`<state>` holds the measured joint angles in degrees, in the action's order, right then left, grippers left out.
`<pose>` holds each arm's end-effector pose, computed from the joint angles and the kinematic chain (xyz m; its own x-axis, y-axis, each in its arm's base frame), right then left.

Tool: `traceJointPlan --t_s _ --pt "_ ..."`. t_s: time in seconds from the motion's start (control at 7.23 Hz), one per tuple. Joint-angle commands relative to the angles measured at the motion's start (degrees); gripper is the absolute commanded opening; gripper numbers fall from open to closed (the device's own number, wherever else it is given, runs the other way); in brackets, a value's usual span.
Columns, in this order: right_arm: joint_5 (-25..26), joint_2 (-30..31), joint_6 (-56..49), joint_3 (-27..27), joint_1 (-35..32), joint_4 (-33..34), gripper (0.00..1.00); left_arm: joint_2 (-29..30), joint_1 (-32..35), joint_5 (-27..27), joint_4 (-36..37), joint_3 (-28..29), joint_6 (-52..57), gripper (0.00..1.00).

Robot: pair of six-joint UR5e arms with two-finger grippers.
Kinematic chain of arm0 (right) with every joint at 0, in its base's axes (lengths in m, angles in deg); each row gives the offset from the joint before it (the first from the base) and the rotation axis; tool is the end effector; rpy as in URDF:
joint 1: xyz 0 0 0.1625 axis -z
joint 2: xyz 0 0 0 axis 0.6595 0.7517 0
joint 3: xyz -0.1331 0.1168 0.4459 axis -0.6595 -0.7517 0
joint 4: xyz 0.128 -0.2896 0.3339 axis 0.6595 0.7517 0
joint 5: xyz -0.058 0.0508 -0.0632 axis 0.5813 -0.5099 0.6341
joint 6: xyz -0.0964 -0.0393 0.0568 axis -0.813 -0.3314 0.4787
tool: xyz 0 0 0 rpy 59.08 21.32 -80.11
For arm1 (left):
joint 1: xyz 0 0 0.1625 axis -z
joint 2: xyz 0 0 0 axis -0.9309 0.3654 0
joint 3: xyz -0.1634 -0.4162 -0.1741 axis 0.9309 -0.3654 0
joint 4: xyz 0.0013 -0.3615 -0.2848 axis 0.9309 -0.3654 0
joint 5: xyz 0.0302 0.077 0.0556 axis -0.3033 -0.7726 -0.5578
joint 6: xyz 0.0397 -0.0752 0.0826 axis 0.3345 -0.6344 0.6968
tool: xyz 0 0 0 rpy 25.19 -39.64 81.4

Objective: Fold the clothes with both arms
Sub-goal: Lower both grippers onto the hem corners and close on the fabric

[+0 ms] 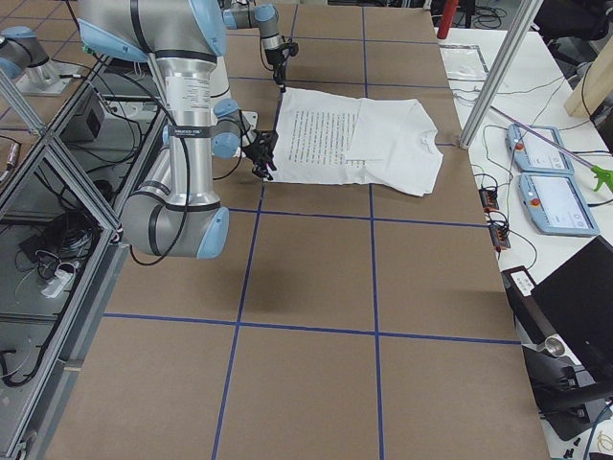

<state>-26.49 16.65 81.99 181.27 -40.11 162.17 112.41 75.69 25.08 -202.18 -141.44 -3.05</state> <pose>-0.5568 -0.1728 0.4082 0.6787 0.1634 0.7160 -0.4070 0.8952 0.1815 0.5044 -0.2136 0.3655 0.4952 0.0892 -0.8642 0.1692 0.9658 0.1967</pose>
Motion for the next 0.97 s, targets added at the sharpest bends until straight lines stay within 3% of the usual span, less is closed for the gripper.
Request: traceJointPlan --t_s 0.0,0.41,0.83 --pt "-0.03 -0.08 -0.03 0.46 0.17 2.44 0.67 -0.09 0.0 0.0 0.0 -0.35 0.0 0.0" --pt "0.15 -0.08 1.19 0.37 1.39 2.45 0.66 -0.09 0.0 0.0 0.0 -0.44 0.0 0.0" --pt "0.76 -0.08 1.81 0.11 2.1 2.36 0.56 -0.09 0.0 0.0 0.0 -0.53 0.0 0.0"
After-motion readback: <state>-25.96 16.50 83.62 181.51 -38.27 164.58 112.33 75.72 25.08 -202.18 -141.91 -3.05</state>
